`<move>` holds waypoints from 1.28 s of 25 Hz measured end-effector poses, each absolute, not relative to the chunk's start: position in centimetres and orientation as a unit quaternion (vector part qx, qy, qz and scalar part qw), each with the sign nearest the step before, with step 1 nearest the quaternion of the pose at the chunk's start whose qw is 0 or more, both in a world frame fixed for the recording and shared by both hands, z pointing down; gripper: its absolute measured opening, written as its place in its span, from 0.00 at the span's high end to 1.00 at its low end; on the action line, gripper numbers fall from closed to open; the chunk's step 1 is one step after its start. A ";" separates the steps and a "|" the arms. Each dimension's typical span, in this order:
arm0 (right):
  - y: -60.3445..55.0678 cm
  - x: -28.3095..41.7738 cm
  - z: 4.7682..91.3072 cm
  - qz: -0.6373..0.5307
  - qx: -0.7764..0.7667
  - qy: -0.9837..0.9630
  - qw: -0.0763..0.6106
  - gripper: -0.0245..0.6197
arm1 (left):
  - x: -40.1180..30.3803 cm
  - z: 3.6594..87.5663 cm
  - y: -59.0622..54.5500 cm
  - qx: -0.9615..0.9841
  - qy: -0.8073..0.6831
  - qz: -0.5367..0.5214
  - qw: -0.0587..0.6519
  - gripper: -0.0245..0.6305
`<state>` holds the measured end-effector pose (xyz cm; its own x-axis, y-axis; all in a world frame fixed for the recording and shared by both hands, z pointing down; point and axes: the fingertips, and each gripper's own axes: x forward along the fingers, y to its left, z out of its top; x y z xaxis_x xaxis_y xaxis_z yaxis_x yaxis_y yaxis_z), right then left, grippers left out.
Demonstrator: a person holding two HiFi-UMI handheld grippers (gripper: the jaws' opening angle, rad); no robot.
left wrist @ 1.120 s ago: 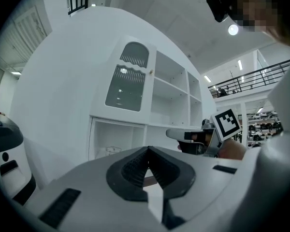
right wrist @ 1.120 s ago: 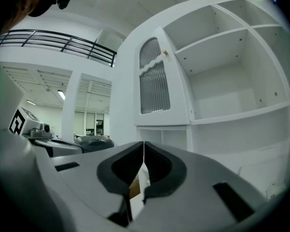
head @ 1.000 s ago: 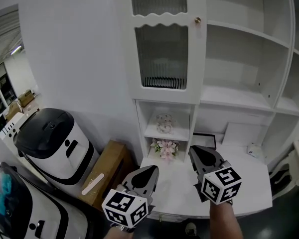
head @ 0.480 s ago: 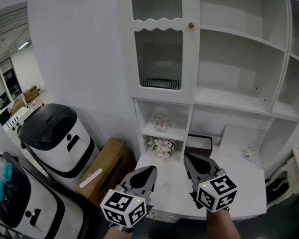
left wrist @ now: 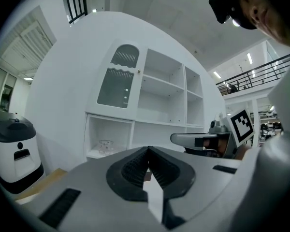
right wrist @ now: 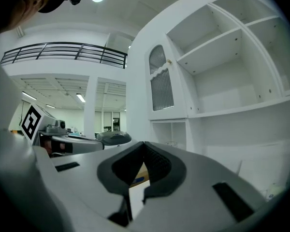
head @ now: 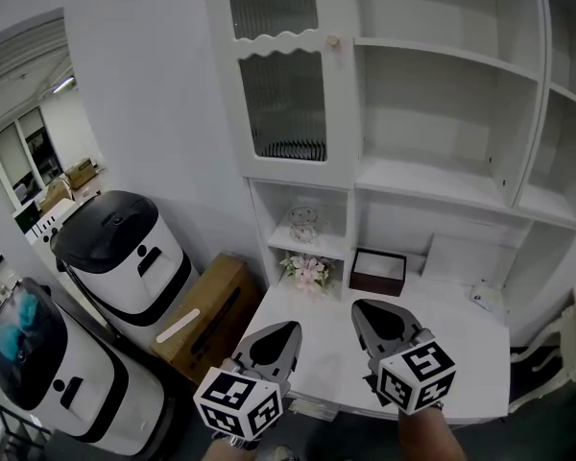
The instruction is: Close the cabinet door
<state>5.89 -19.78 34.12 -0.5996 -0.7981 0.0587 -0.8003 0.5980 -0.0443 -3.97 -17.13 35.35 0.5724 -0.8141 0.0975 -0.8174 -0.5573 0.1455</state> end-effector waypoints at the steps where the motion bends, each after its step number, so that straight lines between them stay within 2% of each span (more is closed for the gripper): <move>1: -19.5 6.3 34.3 0.034 0.445 -0.895 0.015 0.95 | -3.5 35.5 -16.9 0.881 -0.465 0.011 0.088 0.96; 32: -14.2 10.5 36.1 0.033 0.397 -0.917 0.029 0.95 | 1.8 37.2 -12.1 0.863 -0.496 0.005 0.096 0.96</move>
